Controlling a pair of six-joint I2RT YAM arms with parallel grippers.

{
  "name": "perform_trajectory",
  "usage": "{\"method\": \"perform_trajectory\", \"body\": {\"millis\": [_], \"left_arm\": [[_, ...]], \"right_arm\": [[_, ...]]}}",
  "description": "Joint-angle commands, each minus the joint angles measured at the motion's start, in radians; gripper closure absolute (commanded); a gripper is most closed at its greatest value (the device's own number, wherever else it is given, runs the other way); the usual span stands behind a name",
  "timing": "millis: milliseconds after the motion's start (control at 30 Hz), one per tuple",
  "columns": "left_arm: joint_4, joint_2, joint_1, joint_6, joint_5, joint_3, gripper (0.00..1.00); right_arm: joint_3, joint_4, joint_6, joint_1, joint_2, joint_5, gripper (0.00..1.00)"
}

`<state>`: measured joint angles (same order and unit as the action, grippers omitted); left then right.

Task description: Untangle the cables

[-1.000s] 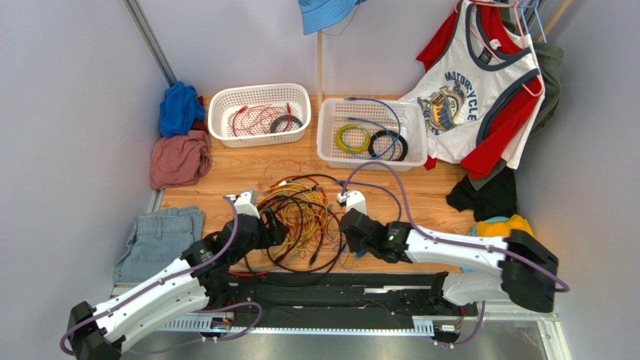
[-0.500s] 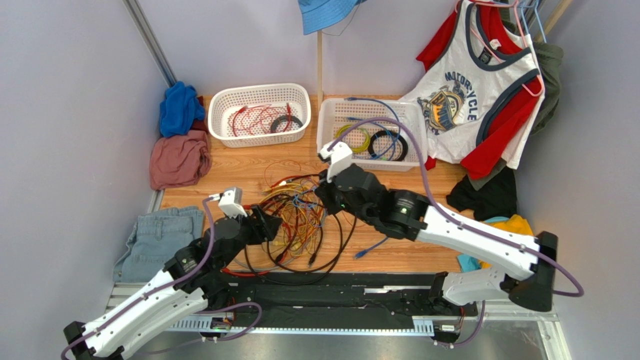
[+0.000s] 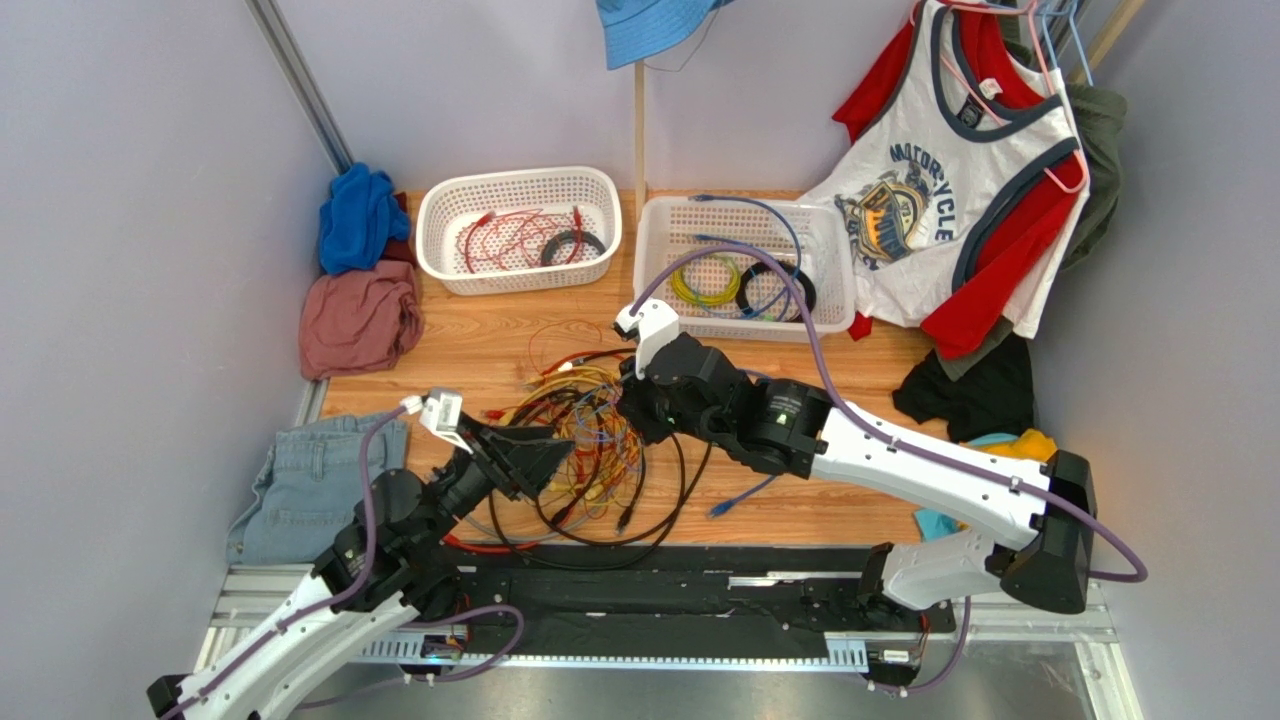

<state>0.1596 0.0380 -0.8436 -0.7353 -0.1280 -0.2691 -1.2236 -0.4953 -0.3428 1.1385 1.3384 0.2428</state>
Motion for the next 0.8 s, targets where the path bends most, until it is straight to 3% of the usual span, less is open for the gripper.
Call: {"method": "perform_trajectory", "body": {"millis": [0,400,500,533,600,633,667,767], "left_arm": [[-0.155,0.144,0.001,0.019,0.116,-0.005,0.30],[-0.321,0.255,0.001,0.011,0.082,0.010,0.30],[-0.385,0.301,0.001,0.014,0.097,0.008,0.51],[-0.391,0.334,0.000,0.013,0.100,0.002,0.67],[-0.387,0.368,0.001,0.022,0.113,-0.024,0.81],[-0.371,0.396,0.000,0.027,0.116,-0.042,0.94],[-0.365,0.407,0.001,0.028,0.114,-0.050,1.00],[-0.350,0.421,0.000,0.033,0.111,-0.062,1.00]], "right_arm": [[0.019,0.064,-0.036,0.006,-0.074,-0.049,1.00],[0.067,0.080,-0.061,0.009,-0.122,-0.088,1.00],[0.084,0.084,-0.064,0.009,-0.131,-0.086,1.00],[0.088,0.084,-0.067,0.010,-0.136,-0.085,1.00],[0.105,0.083,-0.068,0.009,-0.154,-0.074,1.00],[0.111,0.081,-0.068,0.009,-0.163,-0.070,1.00],[0.118,0.083,-0.070,0.010,-0.180,-0.060,1.00],[0.142,0.078,-0.071,0.009,-0.212,-0.043,1.00]]}}
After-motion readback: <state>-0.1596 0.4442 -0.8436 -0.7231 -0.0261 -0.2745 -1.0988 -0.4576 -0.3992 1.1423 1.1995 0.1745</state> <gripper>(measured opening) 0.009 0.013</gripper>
